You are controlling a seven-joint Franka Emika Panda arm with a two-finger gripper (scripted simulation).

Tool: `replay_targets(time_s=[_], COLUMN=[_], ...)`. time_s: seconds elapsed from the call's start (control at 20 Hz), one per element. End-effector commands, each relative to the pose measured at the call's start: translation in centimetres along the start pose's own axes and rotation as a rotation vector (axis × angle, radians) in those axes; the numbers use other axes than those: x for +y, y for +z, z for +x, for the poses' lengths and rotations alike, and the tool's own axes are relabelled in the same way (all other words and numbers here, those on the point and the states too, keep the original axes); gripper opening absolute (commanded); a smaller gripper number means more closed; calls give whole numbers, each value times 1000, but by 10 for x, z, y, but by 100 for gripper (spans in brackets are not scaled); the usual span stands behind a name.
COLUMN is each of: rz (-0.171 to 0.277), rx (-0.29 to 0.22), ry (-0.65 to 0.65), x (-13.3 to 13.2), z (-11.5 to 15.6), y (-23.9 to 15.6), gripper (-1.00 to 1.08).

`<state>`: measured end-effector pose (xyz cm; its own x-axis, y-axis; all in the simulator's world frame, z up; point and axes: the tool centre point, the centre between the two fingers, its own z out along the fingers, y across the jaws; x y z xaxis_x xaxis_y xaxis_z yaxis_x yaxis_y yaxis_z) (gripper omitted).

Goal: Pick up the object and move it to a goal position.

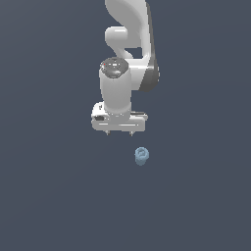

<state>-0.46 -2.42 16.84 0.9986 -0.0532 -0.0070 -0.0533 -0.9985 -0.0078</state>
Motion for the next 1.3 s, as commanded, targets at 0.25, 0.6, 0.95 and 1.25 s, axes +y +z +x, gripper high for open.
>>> replay_targets(time_s=[0.25, 0.6, 0.95, 1.25], rz=[0, 1, -3, -8], rx=[-5, -11, -8, -2], ry=[-10, -12, -55, -143], x=[-4, -6, -21, -53], z=[2, 3, 13, 32], y=[2, 2, 7, 18], gripper=[100, 100, 100, 100])
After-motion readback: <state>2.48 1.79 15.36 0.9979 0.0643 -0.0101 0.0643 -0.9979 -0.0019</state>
